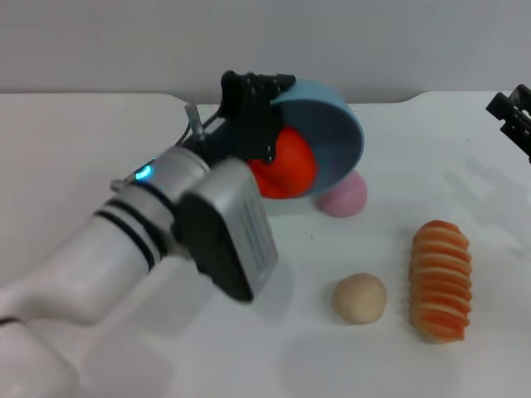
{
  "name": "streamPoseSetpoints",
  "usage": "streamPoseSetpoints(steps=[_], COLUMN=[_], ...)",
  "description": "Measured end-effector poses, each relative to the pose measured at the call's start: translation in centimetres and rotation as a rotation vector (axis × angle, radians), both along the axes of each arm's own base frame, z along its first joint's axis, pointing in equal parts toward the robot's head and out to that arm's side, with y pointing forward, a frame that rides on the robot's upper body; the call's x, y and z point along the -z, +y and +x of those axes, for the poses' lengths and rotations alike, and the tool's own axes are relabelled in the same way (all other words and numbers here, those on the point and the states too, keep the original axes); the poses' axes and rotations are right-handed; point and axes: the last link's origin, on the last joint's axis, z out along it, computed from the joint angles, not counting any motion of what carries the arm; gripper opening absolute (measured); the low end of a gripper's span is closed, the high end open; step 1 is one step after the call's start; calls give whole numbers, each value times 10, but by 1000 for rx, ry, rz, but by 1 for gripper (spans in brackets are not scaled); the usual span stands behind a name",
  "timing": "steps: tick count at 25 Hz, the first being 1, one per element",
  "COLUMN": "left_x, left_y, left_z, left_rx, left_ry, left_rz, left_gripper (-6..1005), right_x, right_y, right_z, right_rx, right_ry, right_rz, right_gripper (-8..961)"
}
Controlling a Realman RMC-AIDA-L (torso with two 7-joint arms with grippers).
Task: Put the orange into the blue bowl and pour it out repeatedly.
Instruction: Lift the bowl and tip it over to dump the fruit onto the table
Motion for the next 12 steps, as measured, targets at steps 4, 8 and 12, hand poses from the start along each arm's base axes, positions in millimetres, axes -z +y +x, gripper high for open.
streamPoseSetpoints(steps=[4, 8, 12], left_x=[6, 8, 14], left_y=[-14, -22, -31], left_z=[-5, -7, -12], left_rx=[98, 149, 194], left_ry=[52, 71, 93], left_rz=[60, 95, 118], left_gripper=[0, 0, 0], right_x=[-1, -1, 0], right_y=[1, 1, -1], right_z=[0, 1, 3], right_rx=[-1, 4, 14], right_ry=[-8, -6, -1], right_rz=[12, 21, 20], right_gripper=[487, 485, 484])
